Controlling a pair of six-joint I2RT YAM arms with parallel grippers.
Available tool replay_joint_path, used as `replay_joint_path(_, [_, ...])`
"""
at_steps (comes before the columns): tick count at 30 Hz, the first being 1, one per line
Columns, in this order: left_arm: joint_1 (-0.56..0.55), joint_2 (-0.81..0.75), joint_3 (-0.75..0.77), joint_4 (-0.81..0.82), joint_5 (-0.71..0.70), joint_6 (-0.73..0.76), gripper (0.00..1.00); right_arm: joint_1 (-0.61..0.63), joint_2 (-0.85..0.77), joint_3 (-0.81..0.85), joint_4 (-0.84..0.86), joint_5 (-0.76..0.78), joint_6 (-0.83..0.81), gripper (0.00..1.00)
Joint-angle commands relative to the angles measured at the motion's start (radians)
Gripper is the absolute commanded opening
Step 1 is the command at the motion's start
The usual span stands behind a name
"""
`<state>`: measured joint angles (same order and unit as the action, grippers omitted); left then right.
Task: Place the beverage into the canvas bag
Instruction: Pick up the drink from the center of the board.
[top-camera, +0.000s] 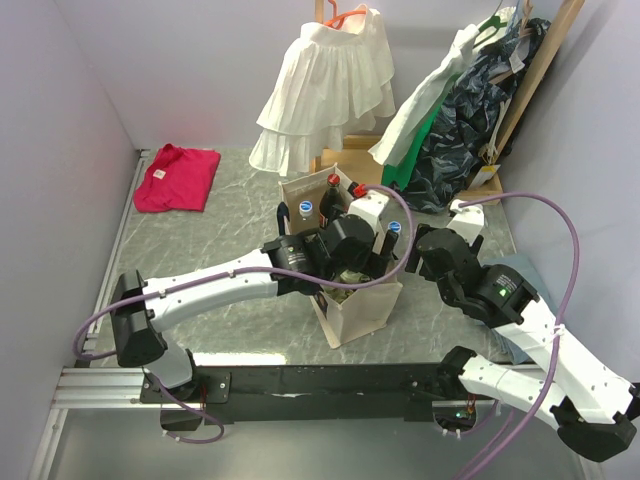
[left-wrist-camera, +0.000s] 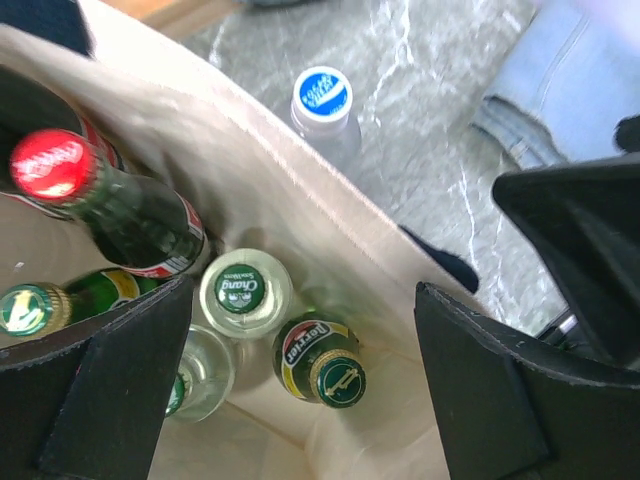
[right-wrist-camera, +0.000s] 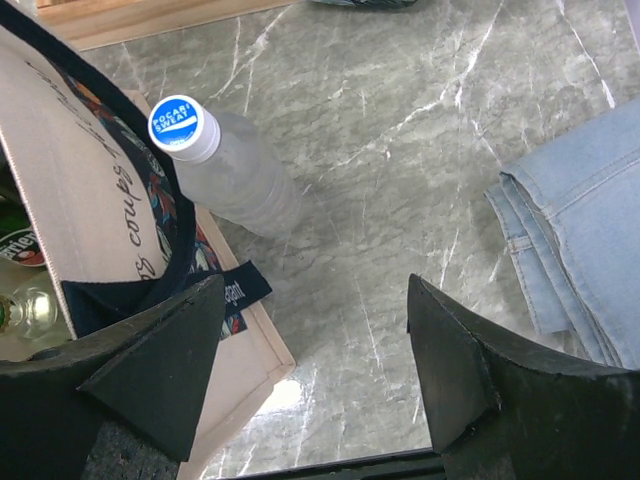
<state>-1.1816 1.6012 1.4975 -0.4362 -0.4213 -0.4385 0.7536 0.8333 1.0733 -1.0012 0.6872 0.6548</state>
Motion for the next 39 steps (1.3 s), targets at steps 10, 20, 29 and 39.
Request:
replay_joint_path(10, [-0.007,-0.099,0.059,-0.055,-0.143,0.024,0.96,-0.011,-0.017,0.028,0.027,-0.011,0.022,0.81])
replay_joint_path(20, [-0.007,-0.196,0.066,-0.122,-0.292,0.047,0.96,-0.097,0.102,0.099,0.075,-0.152,-0.040,0.82])
replay_joint_path(29, [-0.006,-0.300,0.040,-0.165,-0.381,0.026,0.96,-0.260,0.223,0.149,0.154,-0.351,-0.101,0.83])
replay_joint_path(39, [0.008,-0.372,0.021,-0.194,-0.415,0.007,0.96,-0.284,0.326,0.179,0.249,-0.406,-0.147,0.82])
